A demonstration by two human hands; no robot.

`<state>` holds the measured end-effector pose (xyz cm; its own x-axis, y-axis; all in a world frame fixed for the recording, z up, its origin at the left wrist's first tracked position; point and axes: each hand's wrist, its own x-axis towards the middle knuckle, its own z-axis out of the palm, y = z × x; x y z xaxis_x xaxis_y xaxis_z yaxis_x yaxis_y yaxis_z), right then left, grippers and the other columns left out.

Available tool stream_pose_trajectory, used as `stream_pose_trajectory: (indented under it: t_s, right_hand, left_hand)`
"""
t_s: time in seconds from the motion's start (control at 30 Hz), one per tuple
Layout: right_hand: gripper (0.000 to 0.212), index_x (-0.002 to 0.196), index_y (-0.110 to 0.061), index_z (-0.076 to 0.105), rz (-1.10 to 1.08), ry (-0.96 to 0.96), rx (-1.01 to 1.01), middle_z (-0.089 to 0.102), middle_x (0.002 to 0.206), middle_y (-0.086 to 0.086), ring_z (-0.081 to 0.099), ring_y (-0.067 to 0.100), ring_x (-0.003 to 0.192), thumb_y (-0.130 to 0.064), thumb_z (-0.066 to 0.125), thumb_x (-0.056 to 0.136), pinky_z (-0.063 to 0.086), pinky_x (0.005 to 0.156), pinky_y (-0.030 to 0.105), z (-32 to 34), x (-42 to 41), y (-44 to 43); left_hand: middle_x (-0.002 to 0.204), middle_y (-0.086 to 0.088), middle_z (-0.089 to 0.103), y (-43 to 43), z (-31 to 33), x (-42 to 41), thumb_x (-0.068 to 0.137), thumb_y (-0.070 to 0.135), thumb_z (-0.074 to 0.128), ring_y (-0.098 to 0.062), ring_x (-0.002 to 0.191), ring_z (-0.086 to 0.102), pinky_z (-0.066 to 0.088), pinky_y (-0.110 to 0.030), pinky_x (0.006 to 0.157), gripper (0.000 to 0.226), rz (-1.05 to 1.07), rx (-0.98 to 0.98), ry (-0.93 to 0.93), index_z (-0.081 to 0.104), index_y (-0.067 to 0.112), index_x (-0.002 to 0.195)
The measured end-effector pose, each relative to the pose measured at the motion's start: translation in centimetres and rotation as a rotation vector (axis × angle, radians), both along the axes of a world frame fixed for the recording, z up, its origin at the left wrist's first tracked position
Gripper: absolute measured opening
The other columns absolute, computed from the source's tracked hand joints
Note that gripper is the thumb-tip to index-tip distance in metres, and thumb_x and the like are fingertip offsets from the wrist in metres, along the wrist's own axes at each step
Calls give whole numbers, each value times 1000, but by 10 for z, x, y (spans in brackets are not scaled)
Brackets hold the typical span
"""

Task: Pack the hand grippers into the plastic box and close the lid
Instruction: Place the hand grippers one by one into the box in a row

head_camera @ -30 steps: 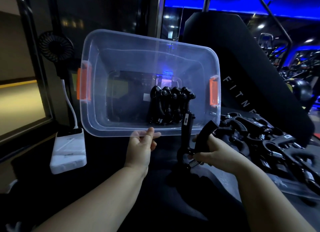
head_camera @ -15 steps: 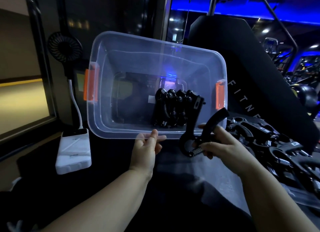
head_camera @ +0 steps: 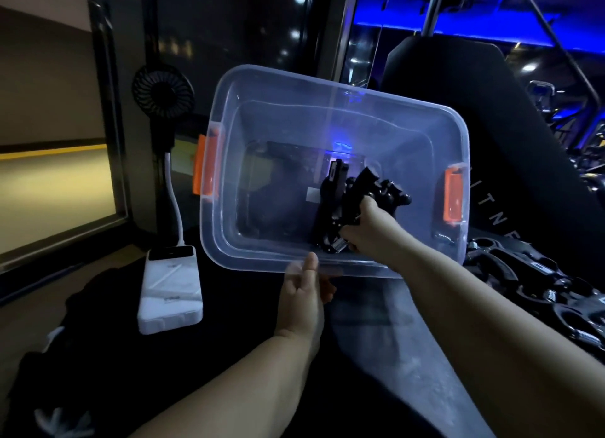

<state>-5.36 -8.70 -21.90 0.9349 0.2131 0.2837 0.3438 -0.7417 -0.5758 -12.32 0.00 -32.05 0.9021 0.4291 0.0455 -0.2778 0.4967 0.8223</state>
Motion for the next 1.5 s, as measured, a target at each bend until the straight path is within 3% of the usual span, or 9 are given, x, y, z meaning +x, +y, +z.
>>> stream_pose_trajectory:
  t_s: [0.2, 0.33, 0.47, 0.57, 0.7, 0.83, 1.13, 1.27, 1.5]
  right_hand:
    - [25, 72, -18, 36, -17, 167, -115, 57, 92, 13, 53, 22, 84, -13, 53, 88, 48, 76, 34, -6, 25, 36]
    - [20, 107, -2, 59, -46, 246, -203, 64, 112, 17, 58, 24, 92, -13, 51, 93, 40, 62, 25, -2, 29, 51]
    - [29, 118, -8, 60, -172, 121, -643, 65, 117, 6, 61, 25, 103, -25, 47, 98, 32, 62, 23, 7, 15, 64]
    - [34, 122, -13, 60, -208, 166, -641, 62, 121, 5, 52, 21, 101, -33, 52, 95, 37, 61, 21, 6, 21, 75]
    - [38, 126, -13, 58, -185, 234, -656, 60, 124, 4, 56, 21, 115, -32, 58, 94, 50, 92, 28, 5, 38, 76]
    - [25, 109, -6, 63, -150, 61, -565, 67, 105, 11, 65, 25, 97, -21, 54, 91, 54, 80, 31, -5, 49, 66]
    - [32, 80, -22, 47, -85, -351, -751, 61, 94, 4, 59, 26, 88, -40, 71, 70, 37, 62, 27, 3, 63, 48]
    - [53, 105, -27, 55, 173, -603, -959, 50, 114, -2, 41, 21, 113, -56, 70, 63, 35, 87, 35, 3, 72, 40]
    - [73, 134, -45, 44, 243, -526, -1269, 25, 153, -12, 3, 13, 145, -78, 50, 69, -16, 107, 58, -3, 93, 41]
  left_hand:
    - [56, 5, 59, 3, -2, 2, 90, 29, 58, -4, 46, 53, 45, -21, 53, 18, 88, -5, 20, 52, 16, 80]
    - [55, 8, 61, 5, -5, 3, 89, 30, 60, -3, 50, 56, 45, -23, 57, 18, 56, -6, 13, 53, 17, 79]
    - [57, 6, 62, 6, -4, 1, 89, 32, 60, -4, 51, 57, 47, -25, 59, 20, 40, 15, 22, 54, 16, 79]
    - [54, 5, 60, 7, -2, -1, 90, 29, 59, -4, 49, 55, 47, -22, 57, 19, 37, 0, 15, 53, 15, 79]
    - [49, 6, 60, 5, 1, -2, 92, 23, 57, -2, 45, 51, 44, -15, 50, 18, 52, -34, -25, 51, 12, 78]
    - [49, 7, 55, 5, 0, -1, 92, 22, 57, -3, 46, 51, 44, -16, 49, 20, 39, -44, -44, 51, 11, 76]
    - [69, -7, 55, 5, -3, -2, 91, 25, 57, -4, 54, 54, 46, -16, 54, 21, 16, -30, -38, 51, 10, 78]
    - [68, -3, 56, 5, -2, -4, 91, 28, 56, 0, 54, 54, 46, -15, 56, 22, 17, 0, -36, 51, 11, 78]
    - [71, -2, 58, 7, 1, -7, 91, 30, 55, -6, 62, 56, 48, -17, 59, 22, -10, 14, -25, 52, 11, 82]
